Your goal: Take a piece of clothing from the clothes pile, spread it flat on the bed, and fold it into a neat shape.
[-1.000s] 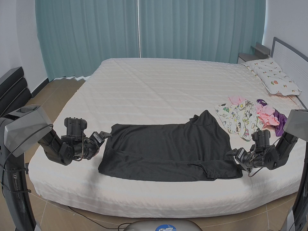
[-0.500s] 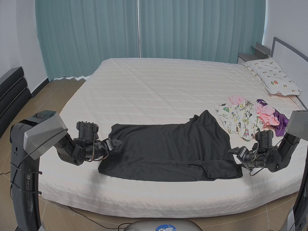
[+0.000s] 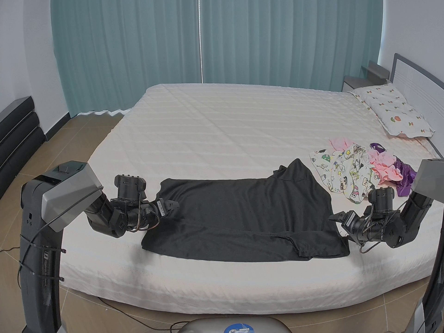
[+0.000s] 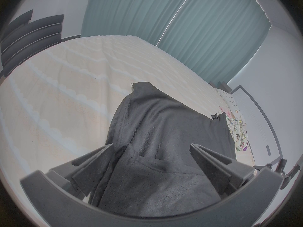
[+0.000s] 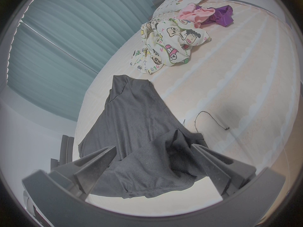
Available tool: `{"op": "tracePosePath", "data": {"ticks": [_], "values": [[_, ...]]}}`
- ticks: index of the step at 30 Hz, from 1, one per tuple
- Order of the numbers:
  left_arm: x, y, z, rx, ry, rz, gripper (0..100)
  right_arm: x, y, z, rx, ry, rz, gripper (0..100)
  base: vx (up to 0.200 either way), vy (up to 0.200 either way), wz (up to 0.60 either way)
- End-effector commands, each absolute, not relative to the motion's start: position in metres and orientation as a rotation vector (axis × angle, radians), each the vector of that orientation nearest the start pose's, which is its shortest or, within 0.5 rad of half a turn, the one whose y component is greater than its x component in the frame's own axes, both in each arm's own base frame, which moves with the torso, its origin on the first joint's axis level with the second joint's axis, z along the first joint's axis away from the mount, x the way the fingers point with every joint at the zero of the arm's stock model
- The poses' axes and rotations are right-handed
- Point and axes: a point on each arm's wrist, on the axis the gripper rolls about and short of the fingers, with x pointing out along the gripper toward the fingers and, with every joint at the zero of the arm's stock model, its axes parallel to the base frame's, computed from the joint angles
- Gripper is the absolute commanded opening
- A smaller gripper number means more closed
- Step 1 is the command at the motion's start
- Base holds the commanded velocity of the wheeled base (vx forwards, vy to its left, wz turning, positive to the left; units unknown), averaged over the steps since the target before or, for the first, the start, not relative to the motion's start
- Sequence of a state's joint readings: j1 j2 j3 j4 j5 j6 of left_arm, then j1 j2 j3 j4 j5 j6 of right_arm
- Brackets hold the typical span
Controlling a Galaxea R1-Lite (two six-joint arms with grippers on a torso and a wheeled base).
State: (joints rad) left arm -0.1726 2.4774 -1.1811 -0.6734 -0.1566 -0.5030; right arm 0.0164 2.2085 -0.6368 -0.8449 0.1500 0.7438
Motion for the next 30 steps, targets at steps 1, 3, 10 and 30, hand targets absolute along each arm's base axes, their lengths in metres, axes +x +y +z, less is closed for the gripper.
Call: {"op": "tracePosePath", "data": {"ticks": [1, 3, 10, 30], "values": [[0.432, -0.079, -0.032, -0.456, 0.710, -0.155, 100, 0.331, 0.008, -0.002, 0.758, 0.753, -0.119, 100, 0.000, 0.000, 0.00], [0.432, -0.078, -0.035, -0.446, 0.715, -0.155, 100, 0.331, 0.008, -0.003, 0.758, 0.754, -0.120, 100, 0.000, 0.000, 0.00], [0.432, -0.074, -0.038, -0.448, 0.718, -0.131, 0, 0.332, 0.007, -0.003, 0.757, 0.752, -0.122, 100, 0.000, 0.000, 0.00], [0.421, -0.058, -0.024, -0.489, 0.686, -0.023, 0, 0.349, 0.004, -0.016, 0.718, 0.748, -0.106, 100, 0.000, 0.000, 0.00]]}}
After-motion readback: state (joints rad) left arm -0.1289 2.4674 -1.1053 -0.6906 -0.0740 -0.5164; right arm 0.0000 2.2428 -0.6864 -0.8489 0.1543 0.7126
